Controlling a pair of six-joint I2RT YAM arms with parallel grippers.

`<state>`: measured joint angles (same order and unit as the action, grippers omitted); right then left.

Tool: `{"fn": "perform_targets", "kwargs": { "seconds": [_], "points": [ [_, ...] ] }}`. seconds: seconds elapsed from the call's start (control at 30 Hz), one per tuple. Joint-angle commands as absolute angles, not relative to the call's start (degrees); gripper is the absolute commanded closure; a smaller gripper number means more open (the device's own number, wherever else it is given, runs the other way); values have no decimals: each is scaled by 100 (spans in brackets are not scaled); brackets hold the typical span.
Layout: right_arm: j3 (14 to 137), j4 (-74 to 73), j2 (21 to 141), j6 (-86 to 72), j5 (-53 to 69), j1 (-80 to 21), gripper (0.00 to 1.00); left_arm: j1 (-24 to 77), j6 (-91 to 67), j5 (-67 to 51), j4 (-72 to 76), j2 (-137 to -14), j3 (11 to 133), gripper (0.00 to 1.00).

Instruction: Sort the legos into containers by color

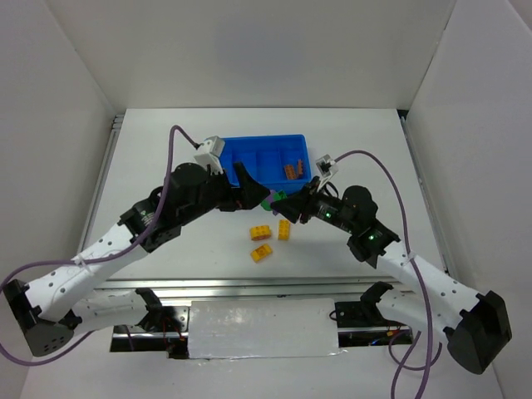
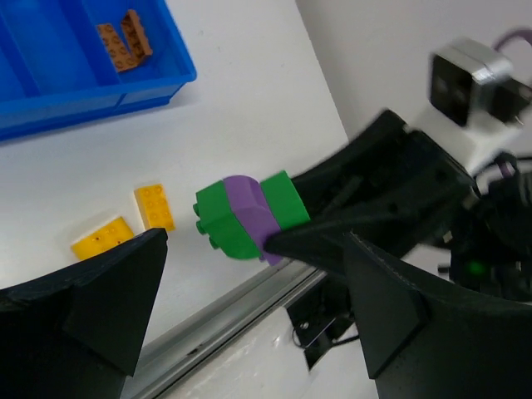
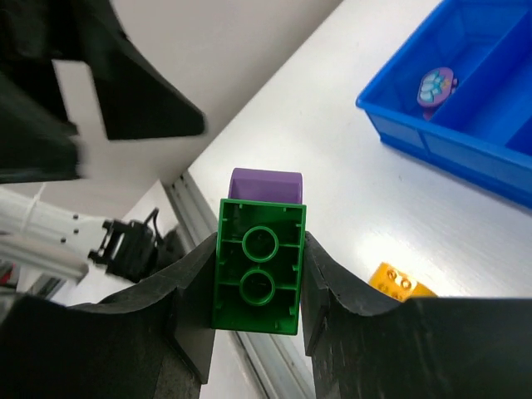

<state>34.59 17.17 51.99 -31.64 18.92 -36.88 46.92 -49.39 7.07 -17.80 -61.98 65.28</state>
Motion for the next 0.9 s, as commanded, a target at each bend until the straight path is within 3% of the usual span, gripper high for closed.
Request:
{"fn": "perform_targets", "kwargs": {
  "seconds": [0.0,0.2,0.37,0.57,0.87],
  "points": [
    [3883,1357,5177,-3006,3286,-3192,98,4667,-3807,36,-1363,-5775,6637,0],
    [4525,599,5142,-2953,4698,-2506,97,4211,-3217,-2080,93,-5020,5724,0],
    [5052,475,5405,-2954,6186,-2022,96,3535,-3129,-3898,562,-5272,5651,0],
    [5108,825,5572,-3277,6636,-2030,95,3393,-3523,-4754,1325,-5757,5609,2],
    [4992,1916,5713,-3902,6812,-2109,95,3393,-3796,-5010,1590,-6099,5643,9]
  ]
}}
